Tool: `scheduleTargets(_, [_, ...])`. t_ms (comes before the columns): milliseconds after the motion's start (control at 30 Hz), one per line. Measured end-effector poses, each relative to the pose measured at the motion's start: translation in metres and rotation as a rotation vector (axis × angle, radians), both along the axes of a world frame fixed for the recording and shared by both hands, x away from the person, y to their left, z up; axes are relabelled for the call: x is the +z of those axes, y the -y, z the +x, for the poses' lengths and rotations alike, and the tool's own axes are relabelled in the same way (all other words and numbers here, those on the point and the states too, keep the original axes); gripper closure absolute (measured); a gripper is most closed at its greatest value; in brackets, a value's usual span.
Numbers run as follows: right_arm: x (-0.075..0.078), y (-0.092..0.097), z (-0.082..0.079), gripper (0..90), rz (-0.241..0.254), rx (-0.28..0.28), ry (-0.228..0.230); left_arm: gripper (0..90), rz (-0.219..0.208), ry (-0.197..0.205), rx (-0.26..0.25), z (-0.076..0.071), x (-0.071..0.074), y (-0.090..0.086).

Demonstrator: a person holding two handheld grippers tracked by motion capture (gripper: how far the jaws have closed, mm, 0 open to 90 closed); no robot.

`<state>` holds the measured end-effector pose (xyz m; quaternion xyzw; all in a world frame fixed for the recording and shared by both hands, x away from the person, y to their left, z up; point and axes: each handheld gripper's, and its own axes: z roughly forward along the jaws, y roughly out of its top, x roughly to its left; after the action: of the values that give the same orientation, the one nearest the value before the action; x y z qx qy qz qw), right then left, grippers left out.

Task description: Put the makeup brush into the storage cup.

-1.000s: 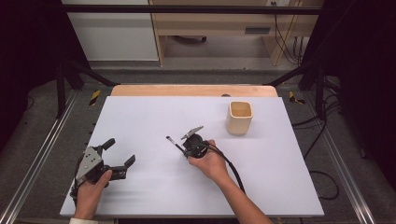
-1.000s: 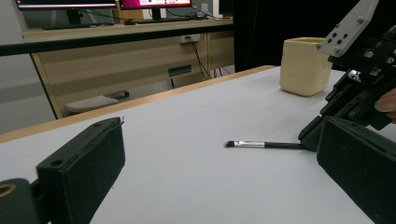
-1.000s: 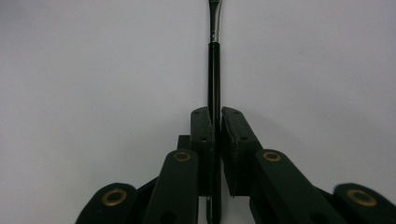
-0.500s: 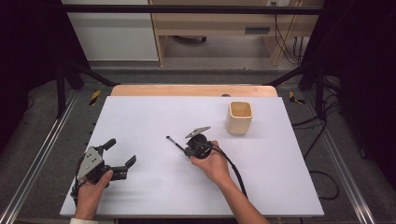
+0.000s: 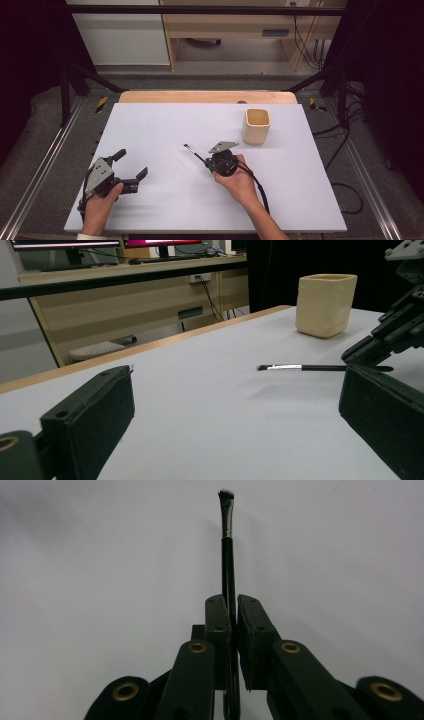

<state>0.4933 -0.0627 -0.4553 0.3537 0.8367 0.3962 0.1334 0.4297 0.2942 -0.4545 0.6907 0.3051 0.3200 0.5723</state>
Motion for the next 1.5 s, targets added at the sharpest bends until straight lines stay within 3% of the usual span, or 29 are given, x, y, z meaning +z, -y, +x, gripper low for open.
scheduleTargets(67, [0.004,0.006,-0.004,84.1,0.002,-0.002,0.022,1.2,-0.001,0.000,-0.001,0.000,0.000,0.001])
scheduleTargets(133, [0.010,0.015,-0.010,84.1,0.040,-0.012,0.073,1.2,0.000,0.000,-0.006,0.001,0.001,0.002])
scheduleTargets(167, [0.010,0.015,-0.010,84.1,0.040,-0.012,0.073,1.2,0.003,0.001,-0.005,0.000,0.002,0.003])
scheduleTargets(333, [0.014,0.029,-0.019,84.1,0.108,-0.050,0.160,1.2,0.026,-0.002,-0.013,0.001,0.003,0.011])
scheduleTargets(500, [0.007,0.039,-0.023,84.1,0.168,-0.073,0.199,1.2,0.051,0.007,-0.026,0.003,0.008,0.020])
scheduleTargets(667, [0.006,0.044,-0.026,84.1,0.180,-0.082,0.232,1.4,0.074,0.008,-0.041,0.005,0.011,0.032])
scheduleTargets(800, [0.006,0.046,-0.027,84.0,0.192,-0.088,0.269,1.8,0.047,0.025,-0.058,0.005,0.018,0.043])
scheduleTargets(1000, [0.004,0.043,-0.029,84.1,0.193,-0.079,0.275,1.7,0.036,0.027,-0.078,0.007,0.031,0.051])
scheduleTargets(1200, [0.006,0.039,-0.032,84.0,0.199,-0.086,0.306,1.8,-0.001,0.013,-0.088,0.004,0.039,0.055])
scheduleTargets(1367, [0.009,0.040,-0.035,84.0,0.209,-0.081,0.353,2.2,0.003,-0.017,-0.091,0.004,0.041,0.059])
scheduleTargets(1500, [0.009,0.039,-0.036,84.0,0.209,-0.077,0.375,2.2,-0.042,-0.033,-0.083,0.003,0.037,0.067])
